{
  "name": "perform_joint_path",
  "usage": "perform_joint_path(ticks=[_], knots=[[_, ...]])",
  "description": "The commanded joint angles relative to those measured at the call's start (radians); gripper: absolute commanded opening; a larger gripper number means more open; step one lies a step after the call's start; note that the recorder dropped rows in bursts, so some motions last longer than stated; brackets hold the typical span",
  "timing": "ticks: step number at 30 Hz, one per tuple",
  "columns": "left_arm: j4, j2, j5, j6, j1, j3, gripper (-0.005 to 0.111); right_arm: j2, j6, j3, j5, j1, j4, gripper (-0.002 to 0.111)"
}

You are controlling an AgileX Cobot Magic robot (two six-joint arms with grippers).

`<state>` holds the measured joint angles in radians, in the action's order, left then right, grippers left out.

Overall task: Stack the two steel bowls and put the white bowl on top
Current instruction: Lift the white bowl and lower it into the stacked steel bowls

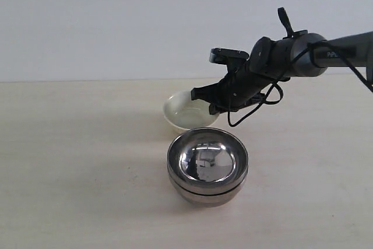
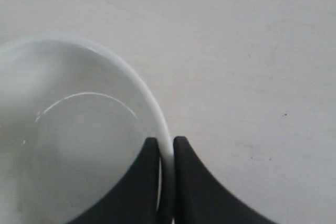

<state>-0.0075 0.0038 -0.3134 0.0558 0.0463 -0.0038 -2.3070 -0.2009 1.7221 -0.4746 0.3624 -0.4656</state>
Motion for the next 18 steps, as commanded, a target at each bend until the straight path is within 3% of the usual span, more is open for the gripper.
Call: perform_joint_path(ticks=[1,11,18], knots=[[-0.003,-0.004,0.001,0.001,0.001,0.004,0.004,0.052,-0.012,0.005,-0.020,-0.001,0.001,0.000],[-0.003,-0.004,0.001,0.001,0.001,0.004,0.004,0.190,-0.039,0.005,-0.116,-0.001,0.001,0.000],[-0.003,-0.004,0.001,0.001,0.001,0.004,0.004,0.308,-0.114,-0.002,-0.315,-0.001,-0.001,0.000]])
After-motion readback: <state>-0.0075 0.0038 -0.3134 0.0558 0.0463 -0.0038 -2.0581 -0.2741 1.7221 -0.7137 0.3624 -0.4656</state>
